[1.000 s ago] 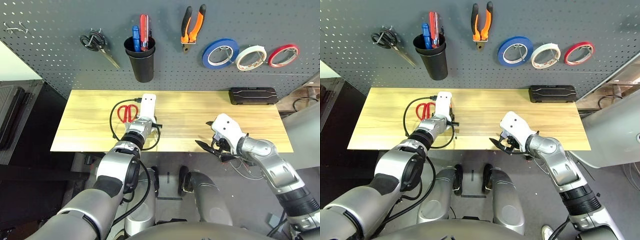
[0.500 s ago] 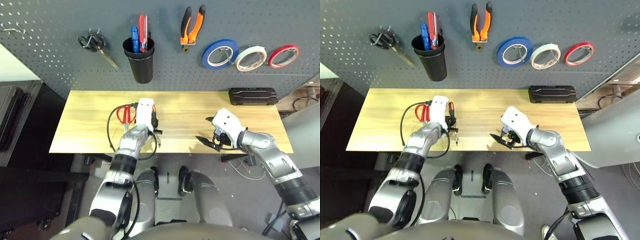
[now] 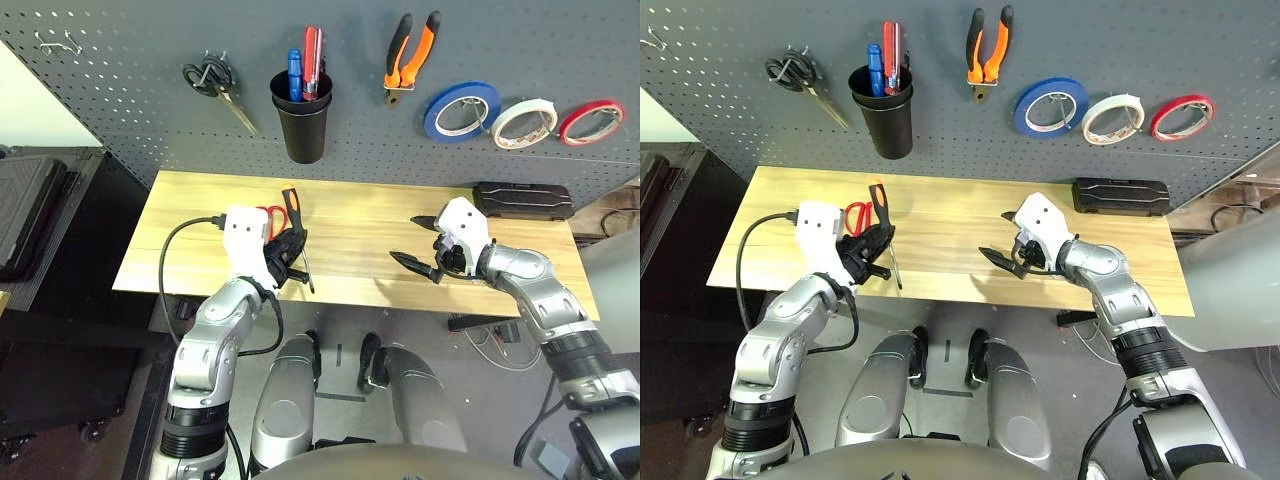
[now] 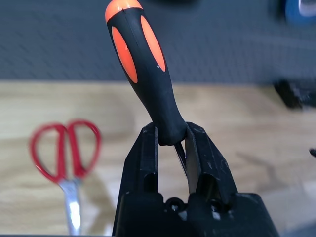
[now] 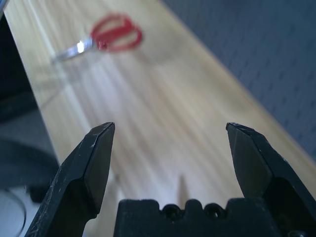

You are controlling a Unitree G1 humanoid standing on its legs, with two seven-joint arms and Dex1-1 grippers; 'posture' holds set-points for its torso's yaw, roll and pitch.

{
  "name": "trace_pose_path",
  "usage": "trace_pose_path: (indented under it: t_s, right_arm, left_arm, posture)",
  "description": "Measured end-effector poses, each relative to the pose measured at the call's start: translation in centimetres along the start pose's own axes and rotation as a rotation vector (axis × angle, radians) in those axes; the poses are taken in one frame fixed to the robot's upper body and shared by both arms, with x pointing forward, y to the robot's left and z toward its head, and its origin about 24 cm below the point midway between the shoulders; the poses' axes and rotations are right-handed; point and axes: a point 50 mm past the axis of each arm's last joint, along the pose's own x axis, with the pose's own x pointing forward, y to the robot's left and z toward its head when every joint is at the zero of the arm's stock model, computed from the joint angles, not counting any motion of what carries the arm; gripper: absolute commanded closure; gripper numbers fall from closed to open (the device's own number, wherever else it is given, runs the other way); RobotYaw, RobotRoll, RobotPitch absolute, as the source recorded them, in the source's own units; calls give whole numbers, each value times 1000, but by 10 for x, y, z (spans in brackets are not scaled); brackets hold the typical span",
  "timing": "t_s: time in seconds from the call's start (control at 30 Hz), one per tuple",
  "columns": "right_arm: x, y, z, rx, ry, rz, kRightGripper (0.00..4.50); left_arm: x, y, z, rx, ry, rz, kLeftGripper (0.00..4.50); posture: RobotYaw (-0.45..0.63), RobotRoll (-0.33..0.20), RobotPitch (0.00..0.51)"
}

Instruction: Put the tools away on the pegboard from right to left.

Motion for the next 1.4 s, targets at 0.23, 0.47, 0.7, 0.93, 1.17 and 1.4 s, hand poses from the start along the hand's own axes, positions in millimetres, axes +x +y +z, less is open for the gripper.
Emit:
trace_pose_path:
  t_s: [0.23,0.47,0.7,0.93,1.17,1.4]
  right_arm:
    - [-3,-2,21,32,-230,-17,0]
    - [-7,-3,36,65,-349,-24,0]
    - [-7,-14,54,83,-421,-56,0]
    - [-10,-18,68,88,-464,-50,0]
    - [-14,-24,82,40,-516,-86,0]
    - [-12,-23,84,43,-527,-103,0]
  left_arm:
    - [0,-4,43,51,-219,10,3856]
    - [9,-7,92,91,-391,16,3856]
    - [14,-11,128,101,-491,-10,3856]
    - [19,-8,158,105,-556,-12,3856]
    - [38,-8,176,63,-586,-4,3856]
    - [66,-10,178,39,-592,-4,3856]
  posture:
    - [292,0,166]
    - [276,0,163]
    - [262,0,159]
    - [243,0,153]
    - [217,0,146]
    - [199,0,150]
